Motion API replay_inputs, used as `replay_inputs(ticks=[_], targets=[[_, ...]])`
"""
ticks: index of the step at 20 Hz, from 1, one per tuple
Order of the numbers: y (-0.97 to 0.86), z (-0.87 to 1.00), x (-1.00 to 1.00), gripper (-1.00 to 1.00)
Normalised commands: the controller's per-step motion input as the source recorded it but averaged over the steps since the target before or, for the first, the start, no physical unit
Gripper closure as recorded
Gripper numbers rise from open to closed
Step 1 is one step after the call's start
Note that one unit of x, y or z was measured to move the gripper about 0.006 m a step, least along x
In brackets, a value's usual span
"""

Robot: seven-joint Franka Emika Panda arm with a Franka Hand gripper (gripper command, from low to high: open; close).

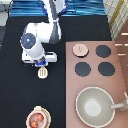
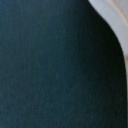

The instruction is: Take the lid off the pot, put the pot on the plate, and use the tool to push the pot to the front of the table.

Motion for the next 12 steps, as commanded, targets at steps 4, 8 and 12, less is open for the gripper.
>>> replay_inputs(ticks=[4,8,12], targets=[[0.0,0.99,-0.69,-1.0],[0.0,1.0,-0.59,-1.0],[0.0,1.0,-0.57,-1.0]])
